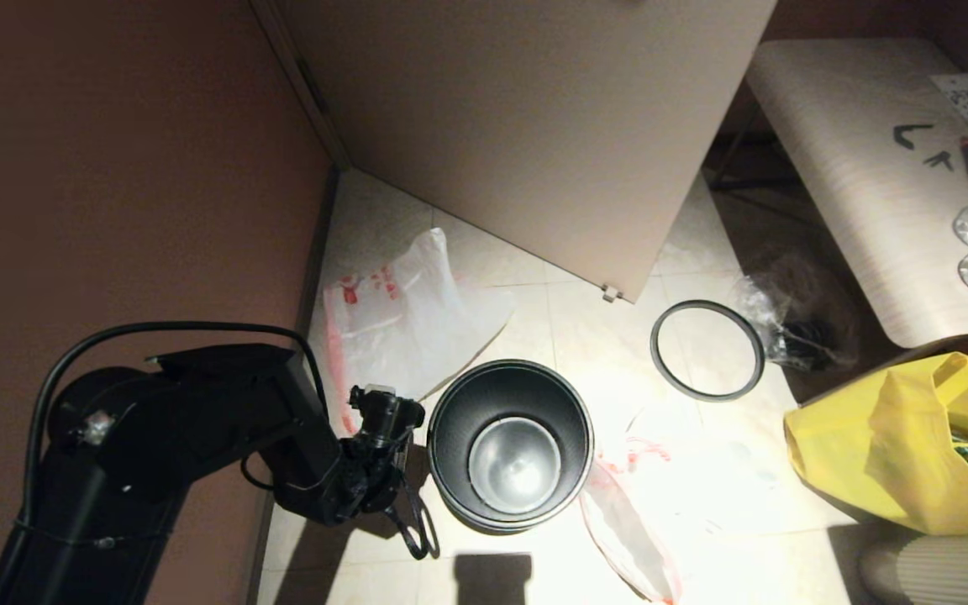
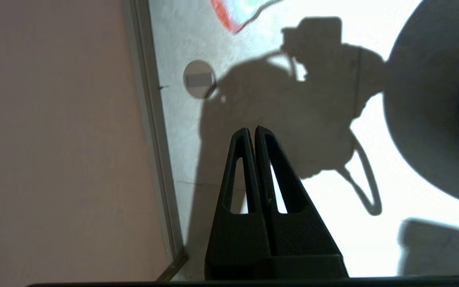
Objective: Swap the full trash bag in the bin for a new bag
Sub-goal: Pick up a new trash bag
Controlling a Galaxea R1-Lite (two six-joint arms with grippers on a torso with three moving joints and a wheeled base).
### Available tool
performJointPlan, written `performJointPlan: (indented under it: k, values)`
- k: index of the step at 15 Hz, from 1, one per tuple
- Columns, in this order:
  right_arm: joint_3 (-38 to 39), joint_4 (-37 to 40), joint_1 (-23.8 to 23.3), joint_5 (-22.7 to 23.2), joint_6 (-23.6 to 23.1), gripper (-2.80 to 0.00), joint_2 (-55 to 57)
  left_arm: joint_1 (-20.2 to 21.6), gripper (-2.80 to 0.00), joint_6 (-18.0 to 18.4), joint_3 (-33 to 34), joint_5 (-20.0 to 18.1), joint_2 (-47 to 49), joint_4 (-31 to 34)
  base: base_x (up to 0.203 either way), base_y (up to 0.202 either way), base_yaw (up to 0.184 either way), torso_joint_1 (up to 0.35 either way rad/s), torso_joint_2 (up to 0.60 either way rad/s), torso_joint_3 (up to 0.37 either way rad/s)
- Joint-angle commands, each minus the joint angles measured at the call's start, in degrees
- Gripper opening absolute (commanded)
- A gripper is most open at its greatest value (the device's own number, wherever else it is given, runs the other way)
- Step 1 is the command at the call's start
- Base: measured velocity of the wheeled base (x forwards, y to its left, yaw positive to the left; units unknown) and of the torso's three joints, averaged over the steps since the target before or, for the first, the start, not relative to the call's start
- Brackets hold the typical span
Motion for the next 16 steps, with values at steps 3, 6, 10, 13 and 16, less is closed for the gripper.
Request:
performJointPlan:
  k: [3,6,10,13,16]
  values:
    - [0.0,-0.01,0.01,0.01,0.0,-2.8,0.05,-0.01,-2.8,-0.47,0.54,-2.66,-0.96,-0.29,0.0,0.0,0.0,0.0,0.0,0.0]
    - [0.0,-0.01,0.01,0.01,0.0,-2.8,0.05,0.54,-2.8,-1.29,6.26,-10.29,-2.79,-3.52,0.0,0.0,0.0,0.0,0.0,0.0]
    - [0.0,-0.01,0.01,0.01,0.0,-2.8,0.05,0.7,-2.8,0.15,7.71,-10.29,-1.78,-7.66,0.0,0.0,0.0,0.0,0.0,0.0]
    - [0.0,-0.01,0.01,0.01,0.0,-2.8,0.05,0.52,-2.8,0.15,7.71,-10.2,-1.87,-7.66,0.021,0.0,0.001,0.0,0.0,0.001]
    - [0.0,-0.01,0.01,0.01,0.0,-2.8,0.05,0.61,-2.8,0.15,7.63,-10.2,-2.04,-7.66,0.187,0.0,0.002,0.0,0.0,0.002]
